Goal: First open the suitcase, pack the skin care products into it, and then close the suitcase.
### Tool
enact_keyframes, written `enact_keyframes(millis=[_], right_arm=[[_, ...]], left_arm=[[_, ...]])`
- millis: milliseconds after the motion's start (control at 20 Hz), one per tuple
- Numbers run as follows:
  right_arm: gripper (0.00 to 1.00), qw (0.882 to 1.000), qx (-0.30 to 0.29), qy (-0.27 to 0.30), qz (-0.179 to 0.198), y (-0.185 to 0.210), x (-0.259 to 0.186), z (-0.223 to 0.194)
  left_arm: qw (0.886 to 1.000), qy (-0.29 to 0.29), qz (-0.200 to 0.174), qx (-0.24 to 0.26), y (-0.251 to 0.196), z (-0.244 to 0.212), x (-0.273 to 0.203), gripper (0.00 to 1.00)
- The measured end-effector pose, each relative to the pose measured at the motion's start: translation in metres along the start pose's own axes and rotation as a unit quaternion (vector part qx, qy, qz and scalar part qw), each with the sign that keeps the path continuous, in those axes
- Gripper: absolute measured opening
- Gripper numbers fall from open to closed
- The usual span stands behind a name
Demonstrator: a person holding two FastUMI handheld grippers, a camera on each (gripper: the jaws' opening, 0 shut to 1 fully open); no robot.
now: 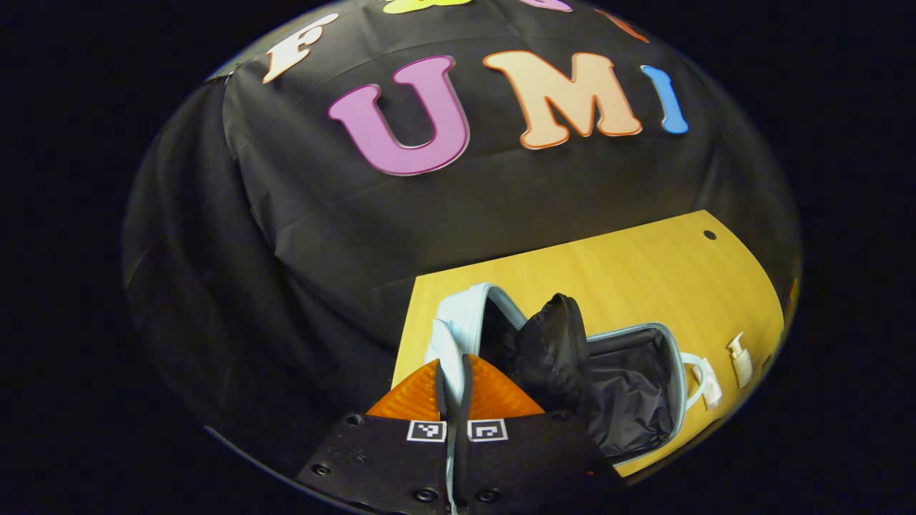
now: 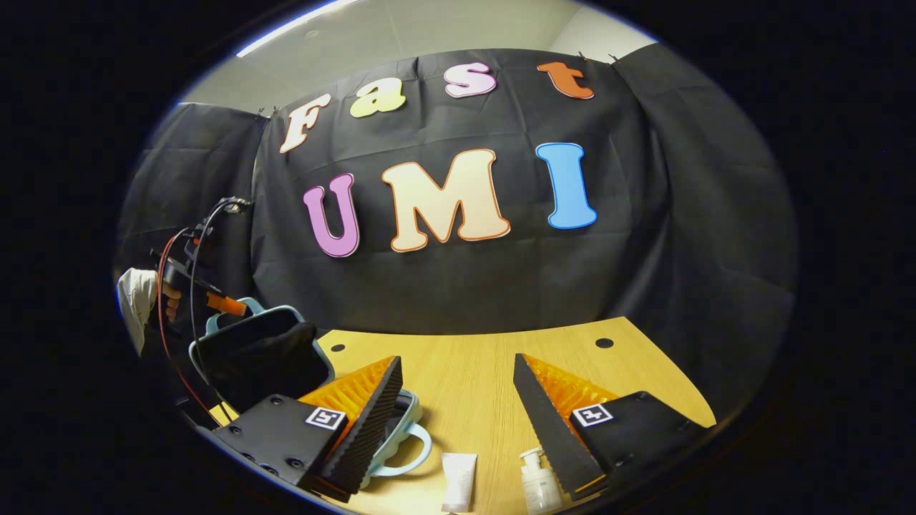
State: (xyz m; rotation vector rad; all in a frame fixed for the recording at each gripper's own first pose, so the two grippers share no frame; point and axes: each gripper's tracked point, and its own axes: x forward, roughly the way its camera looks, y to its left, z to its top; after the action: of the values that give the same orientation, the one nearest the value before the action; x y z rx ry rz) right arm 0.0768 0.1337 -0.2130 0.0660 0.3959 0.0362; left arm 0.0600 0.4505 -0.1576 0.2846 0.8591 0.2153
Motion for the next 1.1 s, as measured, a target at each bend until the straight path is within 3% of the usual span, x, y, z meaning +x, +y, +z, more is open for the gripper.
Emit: enact_keyframes(millis=[150, 300, 500, 600, 750, 950, 1050, 1100], right_arm=[[0.99, 1.0, -0.01, 0.006, -0.013, 0.008, 0.008, -0.002], [0.99, 0.999, -0.023, 0.014, -0.036, 0.005, 0.016, -0.006], [0.99, 0.996, -0.044, 0.033, -0.067, -0.003, 0.019, -0.014], [0.99, 0.995, -0.056, 0.043, -0.076, -0.005, 0.018, -0.02], [0.99, 0.993, -0.058, 0.063, -0.084, -0.007, 0.014, -0.03], [0.99, 0.991, -0.065, 0.071, -0.096, -0.011, 0.009, -0.034], [0.99, 0.991, -0.069, 0.064, -0.096, -0.012, 0.006, -0.029], [0.99, 0.991, -0.07, 0.059, -0.094, -0.011, 0.006, -0.026]], left_arm=[[0.999, 0.036, 0.019, -0.019, 0.056, -0.04, 0.035, 0.0], [0.992, 0.107, 0.004, -0.069, 0.086, -0.102, 0.083, 0.0], [0.976, 0.161, -0.01, -0.144, 0.096, -0.173, 0.123, 0.0], [0.972, 0.179, -0.019, -0.149, 0.088, -0.207, 0.138, 0.0], [0.968, 0.191, -0.025, -0.162, 0.081, -0.237, 0.158, 0.0], [0.974, 0.159, -0.027, -0.161, 0.087, -0.241, 0.164, 0.0], [0.975, 0.138, 0.003, -0.174, 0.098, -0.245, 0.166, 0.0], [0.975, 0.124, 0.025, -0.183, 0.105, -0.247, 0.166, 0.2]])
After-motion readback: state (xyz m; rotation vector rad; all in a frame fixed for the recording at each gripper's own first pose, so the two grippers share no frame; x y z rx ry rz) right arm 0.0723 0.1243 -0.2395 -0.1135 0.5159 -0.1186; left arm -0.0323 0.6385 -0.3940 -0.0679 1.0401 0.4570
